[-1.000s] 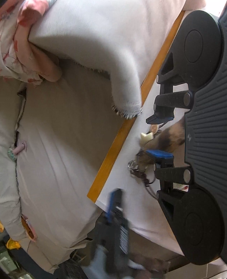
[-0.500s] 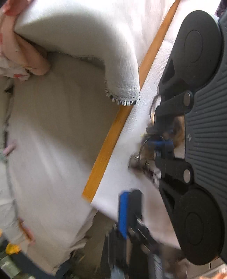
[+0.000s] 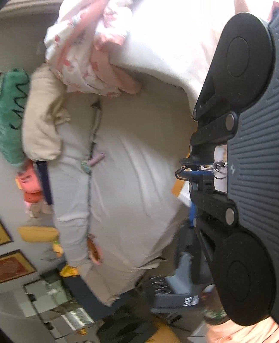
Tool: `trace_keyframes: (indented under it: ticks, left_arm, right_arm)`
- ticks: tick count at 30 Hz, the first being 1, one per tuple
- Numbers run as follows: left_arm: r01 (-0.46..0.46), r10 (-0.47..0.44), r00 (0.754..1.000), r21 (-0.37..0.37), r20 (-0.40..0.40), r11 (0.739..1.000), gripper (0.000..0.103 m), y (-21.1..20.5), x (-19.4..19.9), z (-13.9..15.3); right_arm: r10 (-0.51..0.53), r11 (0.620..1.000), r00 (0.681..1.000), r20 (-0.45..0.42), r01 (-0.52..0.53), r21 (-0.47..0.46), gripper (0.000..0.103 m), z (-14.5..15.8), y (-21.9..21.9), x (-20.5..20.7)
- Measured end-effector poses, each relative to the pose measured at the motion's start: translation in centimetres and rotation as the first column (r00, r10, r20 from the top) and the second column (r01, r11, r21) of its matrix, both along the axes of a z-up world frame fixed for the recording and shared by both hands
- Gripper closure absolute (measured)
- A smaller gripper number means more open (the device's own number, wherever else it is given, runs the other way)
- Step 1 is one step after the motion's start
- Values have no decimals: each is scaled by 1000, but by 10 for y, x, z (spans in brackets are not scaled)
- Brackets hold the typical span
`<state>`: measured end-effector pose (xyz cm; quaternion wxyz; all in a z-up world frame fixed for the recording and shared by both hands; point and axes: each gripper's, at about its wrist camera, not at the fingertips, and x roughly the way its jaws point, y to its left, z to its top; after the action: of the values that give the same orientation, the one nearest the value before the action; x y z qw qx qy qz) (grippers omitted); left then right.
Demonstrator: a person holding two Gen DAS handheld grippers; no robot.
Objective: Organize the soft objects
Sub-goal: 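Lift the brown keychain and its attached cord with the right tool, then grasp the fuzzy tail of the keychain with the left tool while the right tool holds the star charm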
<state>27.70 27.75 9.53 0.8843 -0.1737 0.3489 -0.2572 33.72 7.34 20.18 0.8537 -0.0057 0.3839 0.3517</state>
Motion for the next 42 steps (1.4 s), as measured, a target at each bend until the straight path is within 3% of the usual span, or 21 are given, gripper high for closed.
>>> trace_keyframes:
  ticks: [4, 7, 11, 17, 23, 25, 28, 35, 38, 40, 42]
  left_arm:
    - [31, -32, 999, 17, 34, 999, 89, -17, -2, 10]
    - [6, -8, 1000, 52, 29, 999, 89, -28, 1, 14]
    - [6, -6, 1000, 9, 11, 1000, 88, -33, 9, 15]
    - [61, -62, 998, 33, 20, 998, 88, -45, 8, 14]
    - [-9, 9, 1000, 22, -10, 1000, 88, -25, 14, -1]
    - [-27, 27, 999, 15, -28, 1000, 88, -16, 16, -9]
    - [-30, 32, 998, 31, -62, 999, 88, -9, 25, -21]
    - [41, -35, 995, 62, -96, 997, 88, -18, 39, -29]
    - [51, -45, 994, 61, -97, 997, 88, -18, 35, -35]
    - [52, -45, 993, 63, -108, 997, 88, -17, 36, -41]
    - [55, -47, 992, 65, -120, 996, 88, -18, 39, -47]
  right_arm:
    - [-16, 1000, 998, 57, 15, 24, 99, 23, -14, -13]
    - [-36, 998, 993, 116, 29, 60, 99, 40, -23, -22]
    - [-48, 997, 989, 140, 39, 69, 99, 42, -28, -18]
    - [-43, 999, 999, -7, 43, 17, 99, -8, -11, 13]
    - [-48, 993, 977, -207, 25, -112, 97, -83, 16, 50]
    - [-65, 987, 962, -265, 22, -161, 88, -106, 20, 60]
    - [-109, 973, 954, -280, 45, -226, 69, -130, 24, 72]
    - [-169, 950, 933, -319, 69, -303, 69, -167, 40, 90]
    - [-119, 954, 956, -268, 35, -299, 69, -147, 30, 82]
    - [-113, 941, 980, -164, 53, -334, 69, -123, 20, 72]
    - [-134, 900, 990, -32, 108, -422, 69, -105, 13, 61]
